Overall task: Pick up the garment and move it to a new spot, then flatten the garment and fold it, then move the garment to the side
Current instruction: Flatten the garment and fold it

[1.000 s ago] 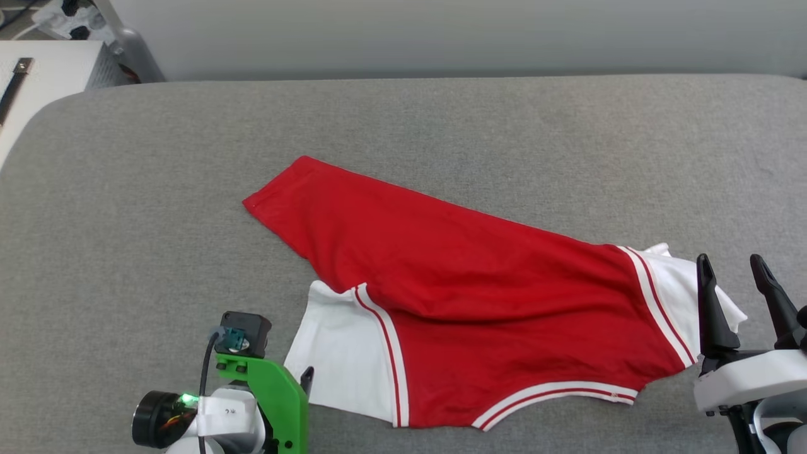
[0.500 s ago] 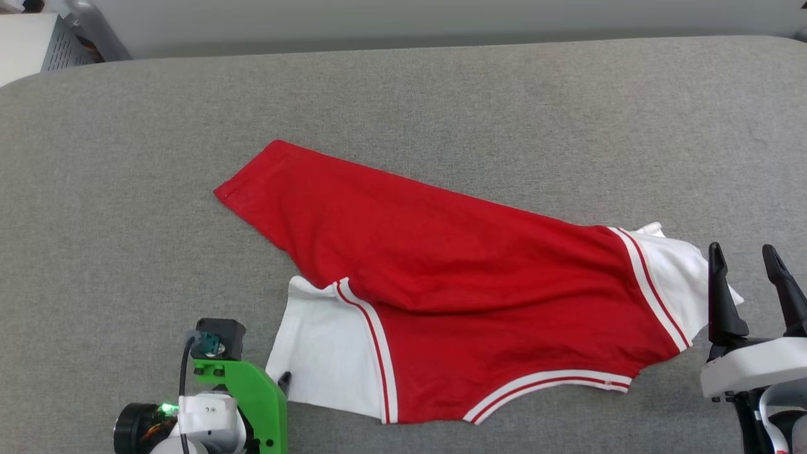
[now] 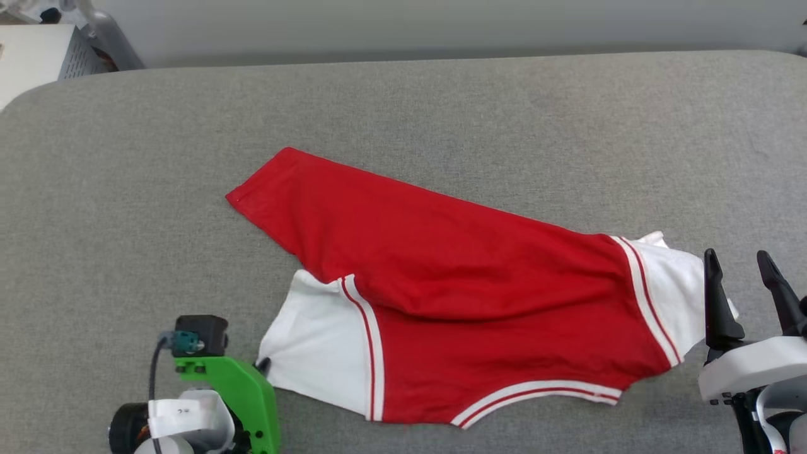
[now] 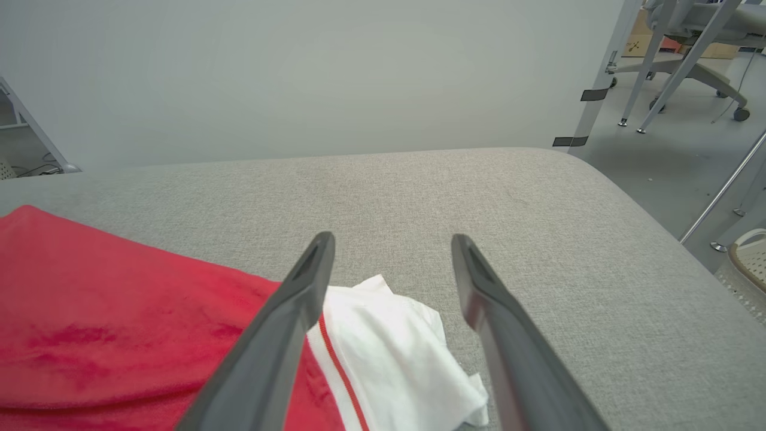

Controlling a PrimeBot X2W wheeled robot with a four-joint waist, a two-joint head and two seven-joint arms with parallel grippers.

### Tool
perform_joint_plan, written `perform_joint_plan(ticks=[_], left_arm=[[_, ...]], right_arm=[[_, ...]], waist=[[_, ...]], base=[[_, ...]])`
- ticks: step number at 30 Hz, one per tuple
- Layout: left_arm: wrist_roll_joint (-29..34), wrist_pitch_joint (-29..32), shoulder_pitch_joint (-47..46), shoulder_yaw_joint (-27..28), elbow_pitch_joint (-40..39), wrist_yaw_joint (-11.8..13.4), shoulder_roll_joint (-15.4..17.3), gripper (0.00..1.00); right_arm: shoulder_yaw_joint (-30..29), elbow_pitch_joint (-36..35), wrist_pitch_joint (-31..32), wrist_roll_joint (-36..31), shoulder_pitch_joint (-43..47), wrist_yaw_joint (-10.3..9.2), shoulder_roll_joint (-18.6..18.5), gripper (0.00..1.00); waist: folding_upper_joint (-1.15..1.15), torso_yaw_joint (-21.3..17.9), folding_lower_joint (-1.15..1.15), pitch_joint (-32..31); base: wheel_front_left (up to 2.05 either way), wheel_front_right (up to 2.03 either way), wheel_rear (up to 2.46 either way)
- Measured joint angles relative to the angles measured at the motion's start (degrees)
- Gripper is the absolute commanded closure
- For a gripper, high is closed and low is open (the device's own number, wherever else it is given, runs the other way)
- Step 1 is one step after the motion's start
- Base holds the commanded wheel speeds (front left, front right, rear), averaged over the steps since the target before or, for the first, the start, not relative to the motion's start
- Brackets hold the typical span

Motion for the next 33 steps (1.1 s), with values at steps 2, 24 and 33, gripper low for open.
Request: perform_joint_plan(ticks=[2,24,33], left_arm=[[-0.1,-0.54,0.13,1.47,-1.66,0.45,0.71,1.0],[-3.37,6.45,6.47,2.16,-20.13,3.08,2.15,1.0],[-3.63,7.38,6.4,0.18,-21.73,3.1,1.34,1.0]], right_arm=[[-0.23,0.34,1.19,-0.01,0.37,0.0,-0.09,0.0],[-2.81,2.77,40.53,0.18,2.11,0.01,-8.47,0.0],[-2.14,7.1,45.95,2.85,-1.34,0.0,-11.41,0.0]], waist=[[0.0,0.35,0.0,-0.99],[0.0,5.88,0.0,-1.99],[0.0,7.62,0.0,1.0]], base=[[0.0,0.0,0.0],[0.0,0.0,0.0],[0.0,0.0,0.0]])
